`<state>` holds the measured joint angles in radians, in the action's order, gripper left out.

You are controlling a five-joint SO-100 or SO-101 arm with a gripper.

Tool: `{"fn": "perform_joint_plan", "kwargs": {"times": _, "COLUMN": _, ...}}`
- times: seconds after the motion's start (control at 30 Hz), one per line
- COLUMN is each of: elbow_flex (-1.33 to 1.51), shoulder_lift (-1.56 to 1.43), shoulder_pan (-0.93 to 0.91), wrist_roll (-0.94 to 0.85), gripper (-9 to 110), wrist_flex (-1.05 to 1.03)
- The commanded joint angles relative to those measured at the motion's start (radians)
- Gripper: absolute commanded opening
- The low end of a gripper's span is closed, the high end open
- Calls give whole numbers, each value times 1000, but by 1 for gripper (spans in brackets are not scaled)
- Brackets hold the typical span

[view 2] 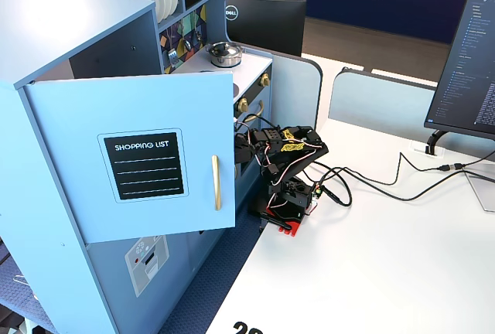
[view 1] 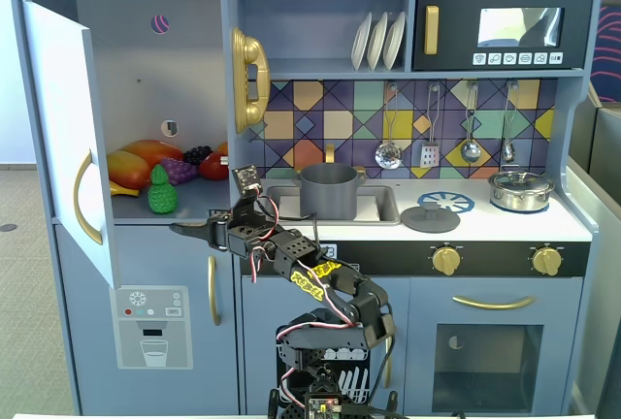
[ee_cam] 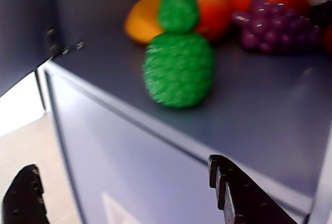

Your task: Pick up the green pineapple from the left cabinet and place it in the gray recipient

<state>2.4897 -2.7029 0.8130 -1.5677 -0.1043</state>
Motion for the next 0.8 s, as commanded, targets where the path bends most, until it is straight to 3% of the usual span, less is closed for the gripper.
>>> {"fn": "perform_joint_plan", "kwargs": {"times": 0.0, "elbow_flex": -97, "shoulder_lift": 75, "shoulder_pan": -23, "wrist_roll": 9, "gripper": 41, "wrist_flex": 98}}
{"fn": "perform_joint_plan", "kwargs": {"times": 0.13, "elbow_flex": -147, "shoulder_lift": 144, "shoulder_pan": -34, "wrist_roll": -17, "gripper": 46, "wrist_flex": 121}}
{"fn": "perform_joint_plan", "kwargs": {"times": 0.77, "elbow_flex": -296, "shoulder_lift": 431, "shoulder_pan": -40, "wrist_roll": -20, "gripper": 46, "wrist_flex": 275}}
